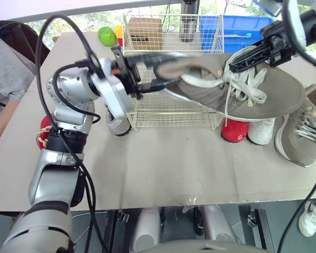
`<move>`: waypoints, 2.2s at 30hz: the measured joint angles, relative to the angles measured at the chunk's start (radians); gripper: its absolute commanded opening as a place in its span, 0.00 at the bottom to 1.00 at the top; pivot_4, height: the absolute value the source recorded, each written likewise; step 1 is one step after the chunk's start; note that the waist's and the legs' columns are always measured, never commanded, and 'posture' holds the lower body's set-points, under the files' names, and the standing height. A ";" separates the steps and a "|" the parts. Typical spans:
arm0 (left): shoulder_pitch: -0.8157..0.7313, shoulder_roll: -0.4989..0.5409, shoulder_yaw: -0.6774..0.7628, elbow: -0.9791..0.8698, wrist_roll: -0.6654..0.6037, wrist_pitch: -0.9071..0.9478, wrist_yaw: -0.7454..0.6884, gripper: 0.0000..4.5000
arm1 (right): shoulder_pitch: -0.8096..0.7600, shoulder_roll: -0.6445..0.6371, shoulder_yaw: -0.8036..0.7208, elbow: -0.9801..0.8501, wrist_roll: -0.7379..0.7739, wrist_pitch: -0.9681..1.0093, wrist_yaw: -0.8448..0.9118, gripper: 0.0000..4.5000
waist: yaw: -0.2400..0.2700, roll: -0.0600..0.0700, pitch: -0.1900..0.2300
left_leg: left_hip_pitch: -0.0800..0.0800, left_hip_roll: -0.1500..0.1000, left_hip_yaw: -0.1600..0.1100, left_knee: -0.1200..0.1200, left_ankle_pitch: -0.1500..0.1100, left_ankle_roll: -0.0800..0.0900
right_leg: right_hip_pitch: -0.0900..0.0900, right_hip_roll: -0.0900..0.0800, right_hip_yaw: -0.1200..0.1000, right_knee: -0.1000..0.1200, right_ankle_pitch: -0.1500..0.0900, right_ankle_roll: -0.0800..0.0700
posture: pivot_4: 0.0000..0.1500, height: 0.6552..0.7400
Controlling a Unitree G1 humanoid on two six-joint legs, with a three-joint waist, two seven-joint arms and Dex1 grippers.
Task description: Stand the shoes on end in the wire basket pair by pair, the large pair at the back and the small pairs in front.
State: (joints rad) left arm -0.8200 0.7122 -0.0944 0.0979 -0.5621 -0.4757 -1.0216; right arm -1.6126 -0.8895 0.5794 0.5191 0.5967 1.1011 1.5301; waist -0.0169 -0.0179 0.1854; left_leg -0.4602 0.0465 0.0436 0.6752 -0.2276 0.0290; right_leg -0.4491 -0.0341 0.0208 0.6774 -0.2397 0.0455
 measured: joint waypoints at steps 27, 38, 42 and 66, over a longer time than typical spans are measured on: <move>0.246 -0.230 0.155 -0.467 -0.975 1.147 0.882 0.33 | 0.401 0.567 -1.041 -0.699 0.311 0.491 -1.070 0.00 | 0.024 0.000 -0.001 | 0.004 -0.006 -0.007 0.007 0.003 -0.004 | 0.009 0.002 -0.004 0.004 0.001 0.002 | 1.00 1.00; -0.051 0.000 0.209 -0.065 -0.827 1.280 0.623 0.33 | 0.798 0.445 -0.950 -1.049 0.215 0.023 -1.014 0.78 | 0.033 -0.002 -0.002 | 0.003 -0.006 -0.011 0.007 0.002 -0.003 | 0.011 0.003 -0.010 0.001 0.001 0.002 | 1.00 1.00; -0.417 0.048 0.195 0.320 -0.592 1.243 0.431 0.33 | 1.067 0.402 -0.912 -1.207 0.148 -0.177 -0.952 0.78 | 0.029 -0.002 -0.001 | 0.003 -0.007 -0.008 0.007 0.003 -0.005 | 0.011 0.002 -0.006 -0.001 0.001 0.002 | 1.00 1.00; -0.787 -0.136 -0.055 1.248 0.514 0.292 -0.294 0.33 | 1.489 0.323 -0.999 -1.494 0.244 -0.409 -1.162 0.78 | 0.008 -0.003 -0.001 | 0.006 -0.006 -0.008 0.005 0.001 -0.002 | 0.014 0.003 -0.006 -0.004 0.001 0.002 | 1.00 1.00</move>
State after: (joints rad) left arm -1.6067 0.5760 -0.1490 1.3456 -0.0483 -0.1839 -1.3157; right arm -0.1240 -0.5669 -0.4193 -0.9749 0.8410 0.6918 0.3681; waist -0.0093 -0.0208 0.1845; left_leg -0.4538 0.0403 0.0358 0.6805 -0.2263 0.0271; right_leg -0.4346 -0.0313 0.0152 0.6734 -0.2392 0.0480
